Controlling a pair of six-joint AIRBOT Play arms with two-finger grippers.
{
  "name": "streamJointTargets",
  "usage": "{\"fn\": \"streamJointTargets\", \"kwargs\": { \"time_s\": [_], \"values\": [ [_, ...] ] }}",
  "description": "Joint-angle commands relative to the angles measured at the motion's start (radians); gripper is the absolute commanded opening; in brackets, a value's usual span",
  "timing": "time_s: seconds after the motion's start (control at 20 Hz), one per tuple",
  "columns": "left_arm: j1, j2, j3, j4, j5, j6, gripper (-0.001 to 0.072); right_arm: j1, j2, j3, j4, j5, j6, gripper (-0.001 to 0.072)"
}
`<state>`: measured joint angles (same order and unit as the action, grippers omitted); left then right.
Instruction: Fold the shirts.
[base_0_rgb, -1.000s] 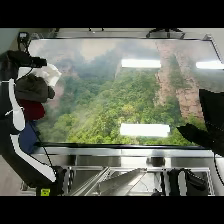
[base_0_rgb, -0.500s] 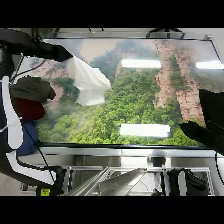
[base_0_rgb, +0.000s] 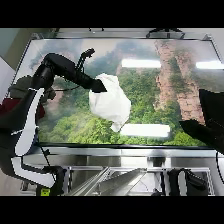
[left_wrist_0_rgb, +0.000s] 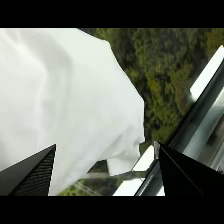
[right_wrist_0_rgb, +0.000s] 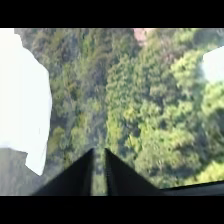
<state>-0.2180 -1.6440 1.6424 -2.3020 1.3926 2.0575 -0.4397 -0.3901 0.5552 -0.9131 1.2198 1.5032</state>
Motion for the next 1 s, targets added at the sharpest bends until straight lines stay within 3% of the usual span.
{"fn": "streamJointTargets", "kwargs": {
  "time_s": [0.0, 0.1, 0.2, 0.3, 0.5, 0.7, 0.95],
  "values": [
    [0.034, -0.001, 0.028, 0.095, -0.021, -0.036, 0.0686, 0.01, -0.045, -0.008, 0.157, -0.014, -0.145, 0.0383],
    [0.1, -0.001, 0.013, 0.12, -0.057, -0.056, 0.0687, 0.075, -0.114, -0.026, 0.319, -0.032, -0.264, 0.0384],
    [0.171, -0.001, -0.055, 0.119, -0.166, -0.089, 0.0686, 0.214, -0.211, -0.046, 0.341, -0.138, -0.305, 0.0383],
    [0.225, -0.019, -0.125, 0.108, -0.286, -0.087, 0.0686, 0.404, -0.34, -0.056, 0.342, -0.306, -0.319, 0.0383],
    [0.255, -0.172, -0.072, 0.074, -0.346, -0.089, 0.0686, 0.723, -0.64, -0.04, 0.371, -0.675, -0.33, 0.0383],
    [0.252, -0.362, 0.133, 0.073, -0.344, -0.116, 0.0685, 0.789, -0.892, 0.049, 0.439, -0.697, -0.333, 0.0353],
    [0.236, -0.515, 0.32, 0.001, -0.246, -0.155, 0.0685, 0.792, -1.011, 0.154, 0.447, -0.689, -0.356, 0.0353]
  ]
}}
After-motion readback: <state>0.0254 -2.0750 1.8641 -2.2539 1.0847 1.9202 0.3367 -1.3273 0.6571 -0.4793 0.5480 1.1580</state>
